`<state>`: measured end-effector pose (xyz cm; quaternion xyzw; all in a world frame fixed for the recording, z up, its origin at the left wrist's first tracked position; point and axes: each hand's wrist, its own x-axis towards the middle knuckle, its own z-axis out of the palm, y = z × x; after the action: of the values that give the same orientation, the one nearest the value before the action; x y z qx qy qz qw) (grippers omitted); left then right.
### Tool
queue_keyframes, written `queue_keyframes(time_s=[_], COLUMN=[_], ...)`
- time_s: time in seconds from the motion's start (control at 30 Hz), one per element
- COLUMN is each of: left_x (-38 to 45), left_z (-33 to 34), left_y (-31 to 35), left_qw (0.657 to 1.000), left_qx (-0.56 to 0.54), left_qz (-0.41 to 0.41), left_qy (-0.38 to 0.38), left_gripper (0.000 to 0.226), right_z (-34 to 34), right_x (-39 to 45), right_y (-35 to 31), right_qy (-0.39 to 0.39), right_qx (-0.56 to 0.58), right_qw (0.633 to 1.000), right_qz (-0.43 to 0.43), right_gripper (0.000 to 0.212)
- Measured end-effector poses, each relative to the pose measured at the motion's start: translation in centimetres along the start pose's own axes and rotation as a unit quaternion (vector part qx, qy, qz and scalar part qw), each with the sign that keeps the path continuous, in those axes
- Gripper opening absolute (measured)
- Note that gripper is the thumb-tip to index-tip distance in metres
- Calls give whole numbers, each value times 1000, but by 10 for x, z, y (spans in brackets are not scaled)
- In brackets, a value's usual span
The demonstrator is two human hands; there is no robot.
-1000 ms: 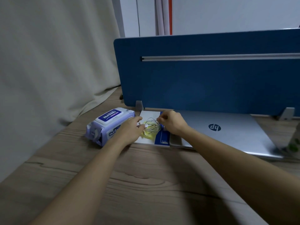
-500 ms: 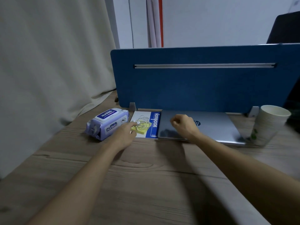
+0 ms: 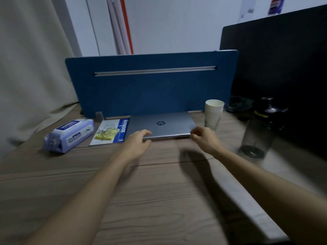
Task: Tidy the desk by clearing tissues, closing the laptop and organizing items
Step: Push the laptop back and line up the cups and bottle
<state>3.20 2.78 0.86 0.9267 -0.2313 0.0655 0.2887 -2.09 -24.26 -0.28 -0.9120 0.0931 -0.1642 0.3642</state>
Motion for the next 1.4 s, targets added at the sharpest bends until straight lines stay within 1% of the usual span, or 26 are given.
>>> queue_keyframes(time_s=[0.1, 0.2, 0.27, 0.33, 0.37, 0.43, 0.5, 0.6, 0.7, 0.93, 1.07, 1.17, 1.27, 1.4], left_x=[1, 2, 2, 3, 5, 8, 15, 29, 48, 100, 126, 145, 160, 176], left_z=[20, 39, 51, 63, 68, 78, 88, 102, 115, 139, 152, 160, 167, 174], left_y=[37, 66, 81, 93, 98, 108, 117, 127, 135, 145, 146, 147, 145, 133], left_qw=[1000, 999, 998, 998, 998, 997, 997, 997, 996, 992, 989, 983, 981, 990], left_qx=[-18, -43, -55, -62, -63, -69, -74, -70, -79, -117, -139, -169, -176, -124], left_qz=[18, 23, 21, 17, 14, 8, 4, 2, 1, -3, -27, -31, -26, -39], left_qy=[-11, -23, -24, -26, -25, -24, -25, -27, -35, -43, -47, -71, -82, -46], left_gripper=[37, 39, 41, 45, 47, 51, 56, 62, 67, 87, 99, 109, 106, 90], right_z=[-29, -53, -68, -84, -90, -101, -107, -110, -110, -94, -84, -75, -68, -60], right_x=[-24, -46, -59, -71, -76, -80, -79, -68, -51, -4, 20, 42, 60, 80], right_y=[33, 58, 74, 92, 100, 118, 133, 145, 148, 150, 149, 148, 148, 150], right_qy=[14, 51, 109, 181, 208, 246, 270, 254, 227, 194, 188, 183, 184, 178], right_qx=[14, 4, -26, -58, -59, -31, 17, 60, 63, 62, 74, 78, 75, 58], right_qw=[999, 996, 985, 959, 949, 936, 932, 945, 958, 970, 973, 975, 976, 979], right_qz=[38, 71, 131, 209, 230, 249, 241, 198, 165, 135, 114, 97, 85, 78], right_gripper=[13, 18, 32, 46, 50, 56, 68, 88, 98, 99, 93, 90, 87, 87])
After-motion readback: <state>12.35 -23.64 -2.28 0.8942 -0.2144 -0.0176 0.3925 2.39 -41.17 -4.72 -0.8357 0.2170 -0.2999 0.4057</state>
